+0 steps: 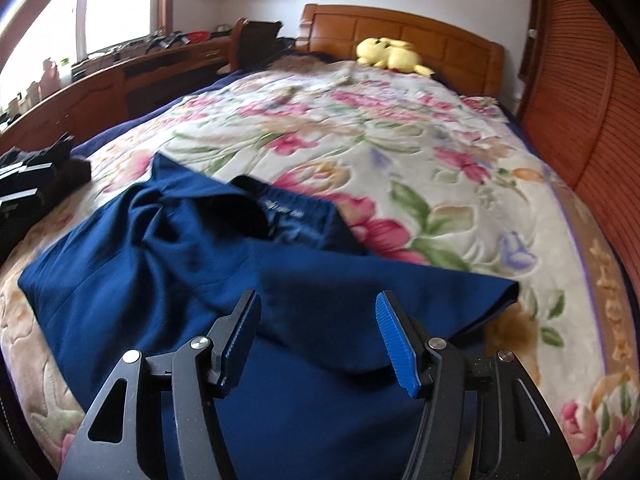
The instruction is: Fold large clothes
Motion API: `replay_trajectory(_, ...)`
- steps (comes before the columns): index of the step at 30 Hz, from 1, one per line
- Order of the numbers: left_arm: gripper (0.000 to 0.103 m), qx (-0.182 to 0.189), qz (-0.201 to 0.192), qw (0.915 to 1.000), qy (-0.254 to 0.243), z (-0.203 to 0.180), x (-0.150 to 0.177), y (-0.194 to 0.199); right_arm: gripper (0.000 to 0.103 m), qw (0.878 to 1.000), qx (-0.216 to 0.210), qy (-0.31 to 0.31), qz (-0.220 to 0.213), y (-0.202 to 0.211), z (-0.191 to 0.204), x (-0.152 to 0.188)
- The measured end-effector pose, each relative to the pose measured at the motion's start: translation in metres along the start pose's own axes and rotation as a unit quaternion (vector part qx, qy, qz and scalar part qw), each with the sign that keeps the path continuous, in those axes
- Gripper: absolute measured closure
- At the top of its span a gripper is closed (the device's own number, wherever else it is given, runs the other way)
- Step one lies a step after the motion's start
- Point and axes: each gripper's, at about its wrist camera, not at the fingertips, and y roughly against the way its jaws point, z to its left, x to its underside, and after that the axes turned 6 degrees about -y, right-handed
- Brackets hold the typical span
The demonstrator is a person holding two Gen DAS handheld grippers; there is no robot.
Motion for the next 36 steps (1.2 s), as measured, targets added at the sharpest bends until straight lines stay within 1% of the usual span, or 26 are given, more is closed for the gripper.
replay_trajectory(3,0.032,-0.007,-0.005,1.0000,-0.003,0.000,0.000,0.001,0.041,1.000,-0.004,0.015,0.019,-0.010,0.004,0.003)
replay_trajectory(5,0.032,-0.008,-0.004,1.0000,-0.003,0.000,0.000,0.000,0.041,0.999,-0.006,0.025,0.039,-0.017,0.006,0.006)
replay_trajectory(9,0.032,-0.005,-0.002,1.0000,-0.006,-0.002,0.001,-0.002,0.041,0.996,0.011,0.048,0.075,-0.029,0.004,0.011)
replay_trajectory(14,0.032,-0.004,0.001,1.0000,-0.009,-0.003,0.001,-0.003,0.041,0.995,0.035,0.057,0.077,-0.030,-0.009,0.008)
replay_trajectory(15,0.032,-0.005,0.003,0.9999,-0.009,-0.004,0.001,-0.003,0.043,0.994,0.038,0.060,0.078,-0.031,-0.011,0.007)
replay_trajectory(16,0.032,-0.004,0.002,1.0000,-0.009,-0.004,0.002,-0.002,0.054,0.994,0.044,0.065,0.078,-0.032,-0.012,0.006)
replay_trajectory(17,0.032,-0.004,0.001,1.0000,-0.008,-0.004,0.002,-0.002,0.058,0.993,0.049,0.070,0.081,-0.034,-0.013,0.005)
replay_trajectory(19,0.032,-0.005,0.001,1.0000,-0.007,-0.004,0.002,-0.002,0.081,0.992,0.050,0.075,0.086,-0.039,-0.015,0.004)
replay_trajectory(21,0.032,-0.005,-0.002,1.0000,-0.007,-0.004,0.002,-0.002,0.092,0.991,0.057,0.083,0.087,-0.044,-0.015,0.001)
replay_trajectory(22,0.032,-0.005,-0.002,1.0000,-0.007,-0.004,0.002,-0.001,0.095,0.991,0.062,0.087,0.086,-0.046,-0.016,-0.002)
replay_trajectory(24,0.032,-0.007,-0.002,0.9999,-0.008,-0.004,0.003,-0.002,0.098,0.991,0.066,0.090,0.080,-0.049,-0.017,-0.008)
replay_trajectory(28,0.032,-0.010,-0.001,0.9999,-0.006,-0.002,0.004,0.000,0.098,0.990,0.076,0.095,0.067,-0.058,-0.018,-0.025)
replay_trajectory(36,0.032,-0.014,0.000,0.9999,0.001,0.004,0.005,0.002,0.098,0.987,0.098,0.122,0.028,-0.080,-0.003,-0.073)
